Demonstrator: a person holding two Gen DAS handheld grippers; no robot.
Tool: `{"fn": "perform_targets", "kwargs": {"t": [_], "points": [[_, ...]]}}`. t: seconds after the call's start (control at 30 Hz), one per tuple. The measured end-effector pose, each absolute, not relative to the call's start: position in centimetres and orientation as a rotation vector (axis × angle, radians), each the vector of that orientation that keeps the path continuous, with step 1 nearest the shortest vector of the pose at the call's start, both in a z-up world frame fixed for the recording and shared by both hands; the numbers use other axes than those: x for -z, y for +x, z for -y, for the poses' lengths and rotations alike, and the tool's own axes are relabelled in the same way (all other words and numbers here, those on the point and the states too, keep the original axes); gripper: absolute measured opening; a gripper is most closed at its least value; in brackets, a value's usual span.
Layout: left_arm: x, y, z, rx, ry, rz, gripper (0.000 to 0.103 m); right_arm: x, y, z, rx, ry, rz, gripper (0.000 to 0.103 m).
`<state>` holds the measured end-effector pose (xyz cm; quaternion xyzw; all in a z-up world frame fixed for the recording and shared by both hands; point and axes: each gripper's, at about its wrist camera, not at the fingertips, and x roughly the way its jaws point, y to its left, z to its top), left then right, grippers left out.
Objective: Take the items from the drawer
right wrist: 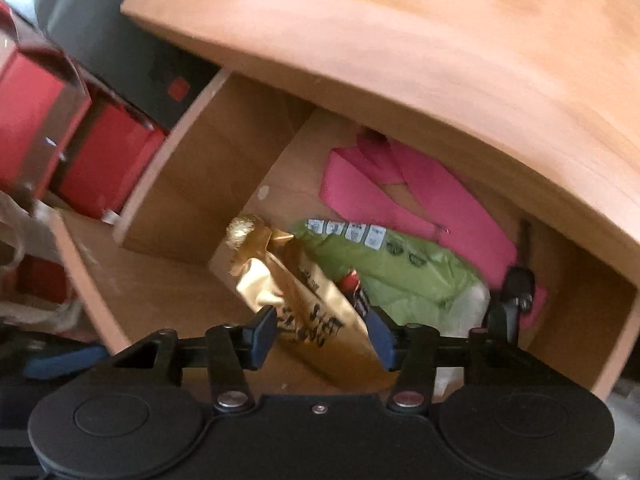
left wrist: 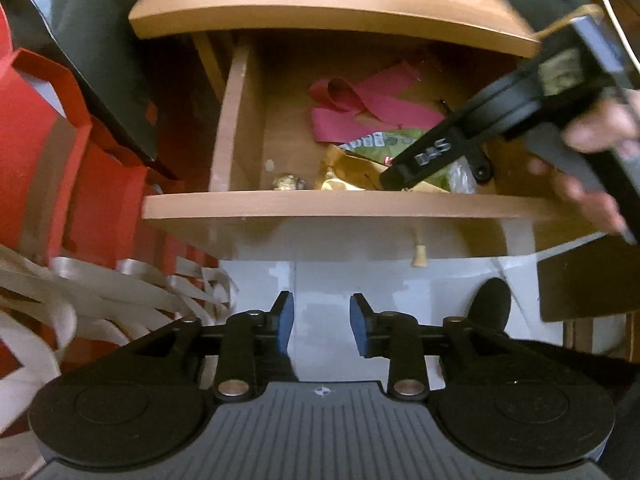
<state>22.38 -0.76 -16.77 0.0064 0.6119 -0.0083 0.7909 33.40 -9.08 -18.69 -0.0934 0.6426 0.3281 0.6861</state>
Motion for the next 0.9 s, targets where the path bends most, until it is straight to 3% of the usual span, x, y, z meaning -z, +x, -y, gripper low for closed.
{"fn": "perform_targets", "kwargs": {"t": [0.5,0.63,0.9], "points": [[16.5,21.9,-0.7,-0.019,0.031,-1.304,0.039,22.1,34.3,7.2,-0.739,-0.298,-1.546,0.056],[16.8,22.1,-0.9,-0.026,0.031,-1.306,0.039,21.9,33.7,7.0,-0.774,-0.338,-1.538,0.039],[17.3,22.6,-0.7,-0.035,0.037,-1.315,0.040,20.9,32.8,8.5,-0.774,-0.315,-1.504,0.030]]}}
